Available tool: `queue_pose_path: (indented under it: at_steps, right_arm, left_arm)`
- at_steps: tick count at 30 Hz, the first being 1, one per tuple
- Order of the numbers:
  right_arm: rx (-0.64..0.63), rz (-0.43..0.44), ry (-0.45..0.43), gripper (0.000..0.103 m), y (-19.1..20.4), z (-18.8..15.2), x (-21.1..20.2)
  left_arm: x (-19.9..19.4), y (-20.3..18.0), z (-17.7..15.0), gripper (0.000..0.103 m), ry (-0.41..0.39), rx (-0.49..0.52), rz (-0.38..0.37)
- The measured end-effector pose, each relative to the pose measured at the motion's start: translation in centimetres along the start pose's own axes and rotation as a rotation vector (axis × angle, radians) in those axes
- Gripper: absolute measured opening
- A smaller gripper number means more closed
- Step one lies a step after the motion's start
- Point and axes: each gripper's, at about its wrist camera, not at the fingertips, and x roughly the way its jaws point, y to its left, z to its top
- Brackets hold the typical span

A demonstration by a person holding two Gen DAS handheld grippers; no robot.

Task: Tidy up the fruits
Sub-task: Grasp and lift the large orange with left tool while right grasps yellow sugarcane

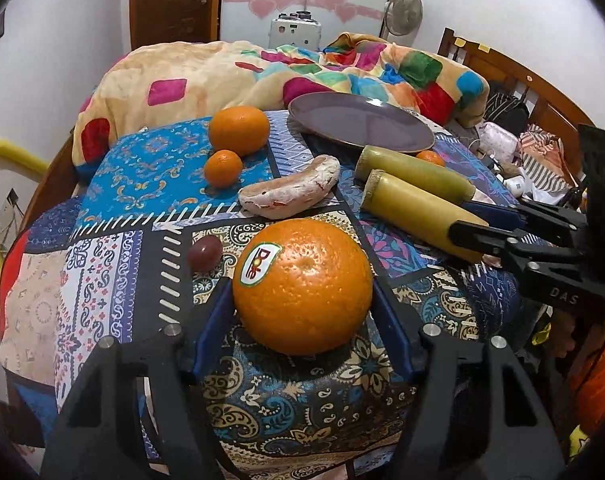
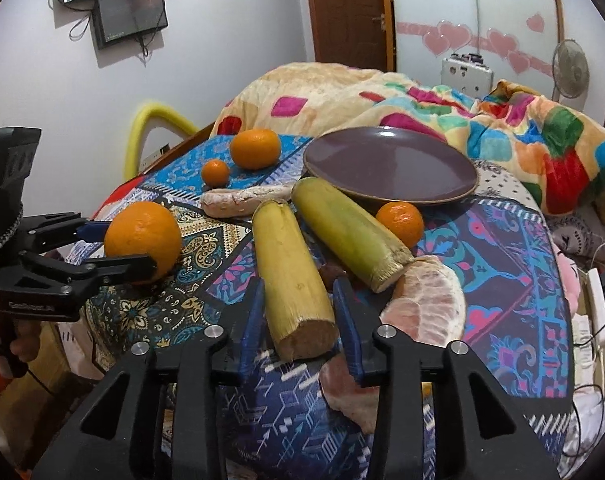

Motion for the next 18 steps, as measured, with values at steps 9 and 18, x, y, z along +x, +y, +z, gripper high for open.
queue_pose_path:
  at_steps: [9,18]
  right_arm:
    - [-0.043,0.024,0.096,0.038,0.3,1.7,2.8]
    - [-0.138,-0.02,0.131,0.032,1.8,2.0,4.0]
  left_arm:
    - [0.8,-0.6,0.4,0.068,-0.029,0.038,0.026]
    - [1.3,-0.3,0.6,0.068,-0.027,0.042,0.017]
